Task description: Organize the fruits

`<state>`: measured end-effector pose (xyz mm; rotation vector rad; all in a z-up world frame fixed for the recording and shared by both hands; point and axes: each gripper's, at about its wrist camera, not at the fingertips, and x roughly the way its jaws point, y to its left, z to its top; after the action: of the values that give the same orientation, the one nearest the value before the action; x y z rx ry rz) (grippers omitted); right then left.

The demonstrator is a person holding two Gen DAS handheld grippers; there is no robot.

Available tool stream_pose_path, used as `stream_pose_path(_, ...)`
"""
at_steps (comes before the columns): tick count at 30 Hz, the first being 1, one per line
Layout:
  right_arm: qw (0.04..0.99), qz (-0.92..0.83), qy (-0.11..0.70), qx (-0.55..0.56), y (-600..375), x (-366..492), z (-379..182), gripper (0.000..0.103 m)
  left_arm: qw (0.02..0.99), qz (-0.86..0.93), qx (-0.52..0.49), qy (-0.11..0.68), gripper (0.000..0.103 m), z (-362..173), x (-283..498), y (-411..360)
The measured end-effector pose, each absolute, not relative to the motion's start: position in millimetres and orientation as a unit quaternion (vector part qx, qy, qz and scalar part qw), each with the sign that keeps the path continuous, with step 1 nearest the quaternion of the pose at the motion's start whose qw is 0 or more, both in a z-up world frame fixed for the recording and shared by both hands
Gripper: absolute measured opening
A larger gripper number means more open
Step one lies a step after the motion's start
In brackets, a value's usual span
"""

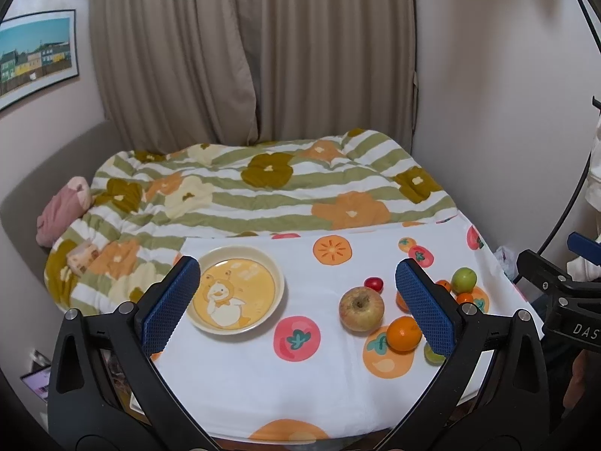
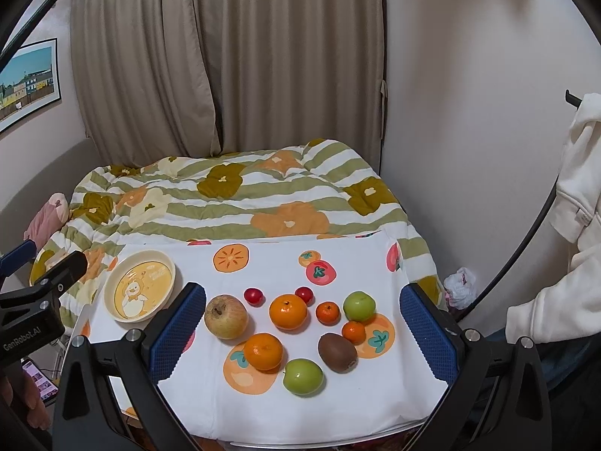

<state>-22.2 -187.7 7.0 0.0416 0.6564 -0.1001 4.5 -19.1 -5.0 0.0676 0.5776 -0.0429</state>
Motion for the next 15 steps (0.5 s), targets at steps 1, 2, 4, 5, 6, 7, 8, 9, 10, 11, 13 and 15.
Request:
stream_pose_path(1, 0.945, -0.049, 0.322, 0.02, -188, -22, 7, 0.103, 0.958, -0.02, 0.032, 0.284, 0.103, -3, 4, -20)
stream_pose_path(2, 0.945, -0.049, 0.322, 0.021, -189, -22, 6, 0.103, 0.958, -0.02, 0.032, 0.285, 0.103, -2, 4, -21)
stream_pose_path(4, 0.945, -0.048, 0.323, 0.021, -187, -23, 6, 0.103, 0.958, -0.02, 0.029, 0.285, 0.103, -2, 3, -22)
stream_pose_path(5, 0.945, -0.049, 0.322, 0.021, -188, -22, 7, 0.103, 0.958, -0.02, 0.029, 0.285, 0.103, -1, 2, -24)
stream_pose_path(6, 0.945, -0.049, 0.323, 0.021, -188, -22, 7, 0.103, 0.958, -0.019, 0.028, 0.285, 0.103, -2, 1, -25)
stream_pose_path(7, 0.945, -0.048, 0.324, 0.022, -187, -22, 6, 0.103, 0.958, -0.019, 0.028, 0.286, 0.103, -1, 2, -25)
stream_pose_path(8, 0.944, -0.047, 0.326, 0.023, -188, -22, 6, 0.103, 0.957, -0.017, 0.028, 0.287, 0.103, -1, 2, -26)
stream_pose_path(9, 0.943, -0.044, 0.33, 0.025, -189, -22, 5, 0.103, 0.957, -0.017, 0.026, 0.289, 0.103, -1, 4, -27)
stream_pose_path(10, 0.941, -0.041, 0.335, 0.027, -188, -22, 4, 0.103, 0.957, -0.018, 0.023, 0.29, 0.103, -3, 3, -29)
stream_pose_path(11, 0.939, -0.037, 0.34, 0.029, -188, -23, 2, 0.103, 0.956, -0.018, 0.022, 0.292, 0.103, -4, 4, -30)
stream_pose_path(13, 0.935, -0.031, 0.351, 0.029, -188, -21, -3, 0.103, 0.953, -0.015, 0.021, 0.301, 0.103, -9, 5, -34)
stream_pose_path(15, 0.931, -0.022, 0.362, 0.029, -190, -19, -12, 0.103, 0.949, -0.011, 0.023, 0.314, 0.103, -16, 9, -40)
